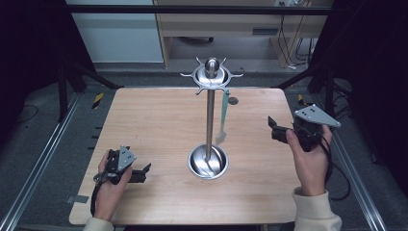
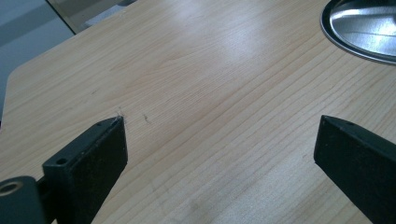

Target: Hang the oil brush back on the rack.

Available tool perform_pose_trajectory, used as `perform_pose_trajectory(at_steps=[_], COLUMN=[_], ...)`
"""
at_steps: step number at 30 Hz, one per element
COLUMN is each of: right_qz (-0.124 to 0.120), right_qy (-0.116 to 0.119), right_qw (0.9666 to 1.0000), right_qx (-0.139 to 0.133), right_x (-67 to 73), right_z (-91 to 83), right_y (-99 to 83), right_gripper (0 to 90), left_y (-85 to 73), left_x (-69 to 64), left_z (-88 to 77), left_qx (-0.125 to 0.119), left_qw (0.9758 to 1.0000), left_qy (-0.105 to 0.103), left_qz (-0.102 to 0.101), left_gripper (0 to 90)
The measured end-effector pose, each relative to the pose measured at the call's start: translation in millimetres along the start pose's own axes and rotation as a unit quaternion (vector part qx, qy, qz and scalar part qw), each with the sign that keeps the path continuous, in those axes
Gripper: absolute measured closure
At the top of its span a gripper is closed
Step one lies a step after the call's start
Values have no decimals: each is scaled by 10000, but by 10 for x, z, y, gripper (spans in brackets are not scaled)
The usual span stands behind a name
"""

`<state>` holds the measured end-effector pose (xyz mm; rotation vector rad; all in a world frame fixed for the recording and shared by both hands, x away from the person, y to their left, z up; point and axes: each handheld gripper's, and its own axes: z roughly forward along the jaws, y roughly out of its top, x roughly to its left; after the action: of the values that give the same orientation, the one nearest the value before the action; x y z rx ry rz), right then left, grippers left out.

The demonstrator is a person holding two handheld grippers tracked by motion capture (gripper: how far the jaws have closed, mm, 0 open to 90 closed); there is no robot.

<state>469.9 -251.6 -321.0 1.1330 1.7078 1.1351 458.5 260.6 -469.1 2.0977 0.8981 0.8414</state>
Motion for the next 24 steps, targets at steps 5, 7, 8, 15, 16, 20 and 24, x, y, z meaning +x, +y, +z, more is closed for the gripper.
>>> perform_pose_trajectory(at_steps=[5, 7, 8, 15, 16, 20, 24], right_qz=[94, 98, 98, 73, 70, 62, 7], right_qy=[63, 72, 85, 154, 169, 231, 270], right_qw=[9997, 9994, 9992, 9977, 9974, 9964, 9956], right_qx=[224, 326, 373, 664, 700, 808, 896], right_x=[-26, -30, -31, -3, 2, 28, 51], right_z=[101, 140, 160, 296, 314, 373, 422], right_y=[-103, -143, -163, -298, -317, -376, -425], right_gripper=[101, 100, 100, 101, 101, 101, 102], left_y=[1, 1, 1, 1, 1, 2, 2], left_x=[-1, 0, 0, 0, 0, -3, -13], left_z=[0, -1, -1, -1, -1, -1, 9], left_qx=[1, -1, -4, -6, -9, -6, -36], left_qw=[10000, 10000, 10000, 10000, 10000, 10000, 10000], left_qy=[0, 3, 4, -1, -1, -1, -27], left_qz=[6, 1, 1, 5, 0, 7, -11], left_gripper=[23, 24, 24, 24, 24, 23, 23])
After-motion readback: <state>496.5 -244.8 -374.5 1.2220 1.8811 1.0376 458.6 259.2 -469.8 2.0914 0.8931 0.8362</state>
